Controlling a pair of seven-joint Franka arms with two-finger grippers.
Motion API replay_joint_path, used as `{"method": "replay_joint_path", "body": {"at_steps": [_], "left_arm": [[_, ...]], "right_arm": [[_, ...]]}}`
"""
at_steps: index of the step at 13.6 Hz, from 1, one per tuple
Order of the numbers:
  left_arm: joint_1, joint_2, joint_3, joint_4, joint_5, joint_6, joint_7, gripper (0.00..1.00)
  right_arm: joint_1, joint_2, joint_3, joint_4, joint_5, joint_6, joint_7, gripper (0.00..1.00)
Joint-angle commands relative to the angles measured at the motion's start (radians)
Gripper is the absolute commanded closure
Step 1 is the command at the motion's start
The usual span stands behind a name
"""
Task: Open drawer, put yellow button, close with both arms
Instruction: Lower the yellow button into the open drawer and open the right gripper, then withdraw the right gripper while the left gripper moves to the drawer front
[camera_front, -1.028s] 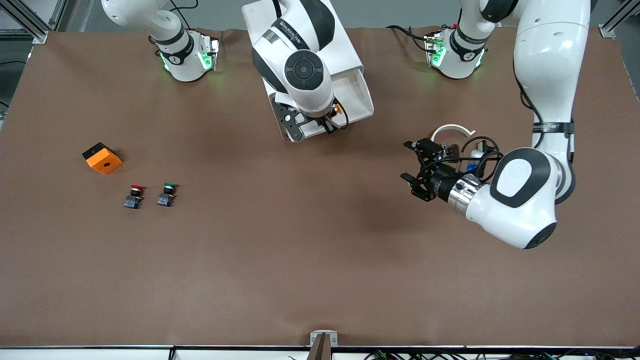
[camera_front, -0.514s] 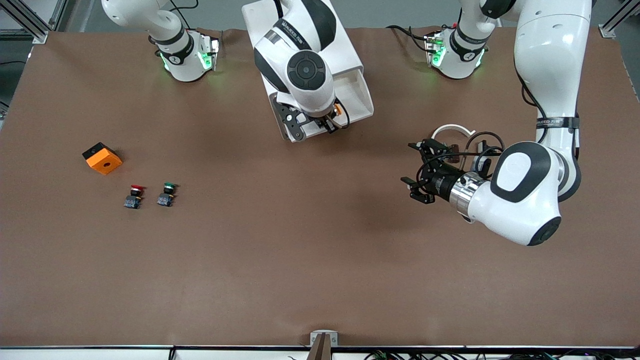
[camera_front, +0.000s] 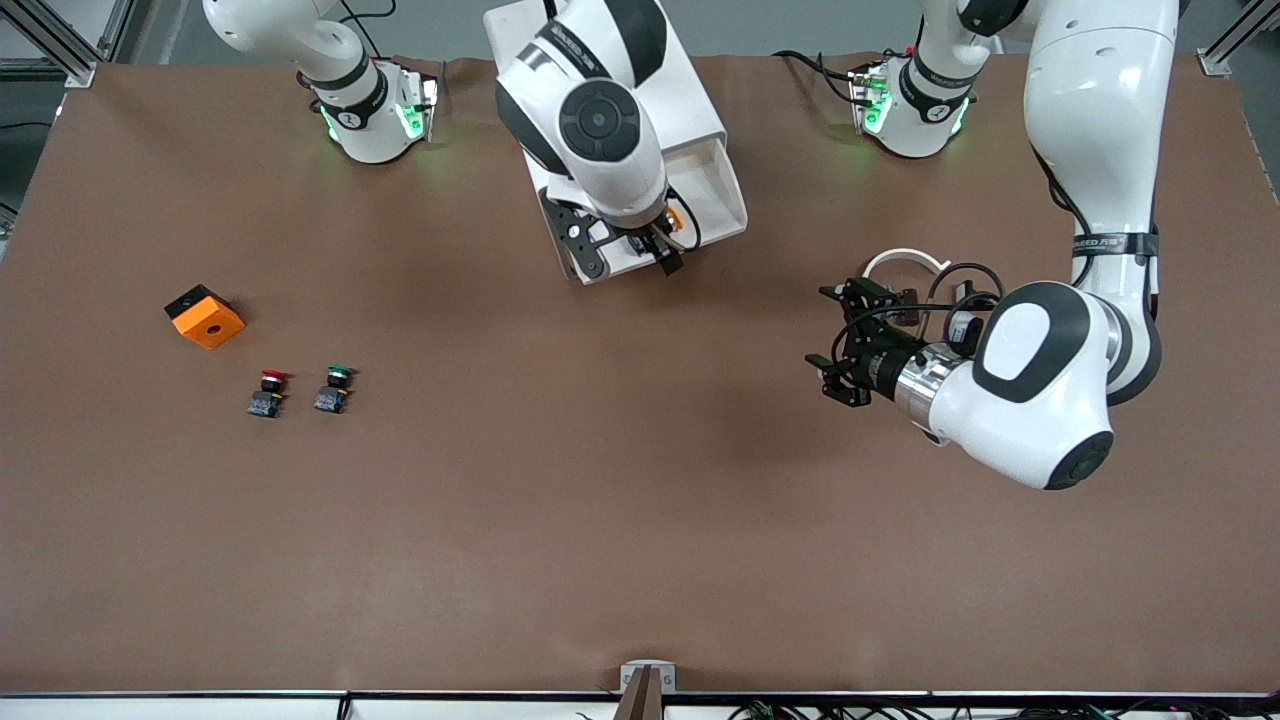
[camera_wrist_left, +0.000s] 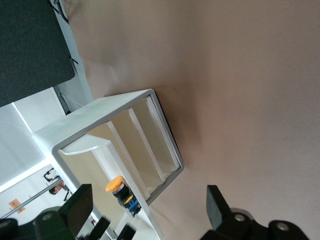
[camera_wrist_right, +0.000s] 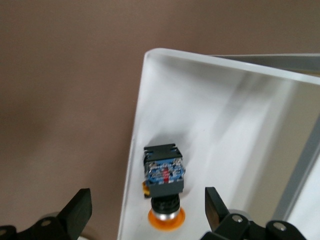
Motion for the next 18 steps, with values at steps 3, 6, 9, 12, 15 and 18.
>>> {"method": "replay_joint_path", "body": {"at_steps": [3,6,9,12,15,18], "left_arm": [[-0.015,-0.027,-0.002,-0.011,0.069,0.008,0.022,0.0],[-0.028,-0.039,0.0,-0.011,0.075,0.008,0.029,0.0],[-0.058,-0.039,0.004,-0.009,0.094,0.013,0.03,0.0],[-0.061,-0.042,-0.002,-0.012,0.092,0.022,0.03,0.0],[-0.113,-0.047,-0.018,-0.012,0.089,0.096,0.114,0.0],[-0.129,-0.073,-0.031,-0.026,0.165,0.101,0.341,0.0]], "right_arm": [[-0.079,-0.107,0.003,0.031,-0.012,-0.042,-0.005,0.0],[-0.131,-0.116,0.002,0.109,-0.012,-0.145,-0.055,0.0],[-0.188,-0.183,0.0,0.123,-0.015,-0.23,-0.207,0.0],[-0.241,-0.235,0.002,0.118,-0.045,-0.308,-0.357,0.0],[-0.301,-0.283,0.002,0.109,-0.088,-0.358,-0.531,0.0],[-0.399,-0.357,0.002,0.036,-0.091,-0.383,-0.724,0.0]]}}
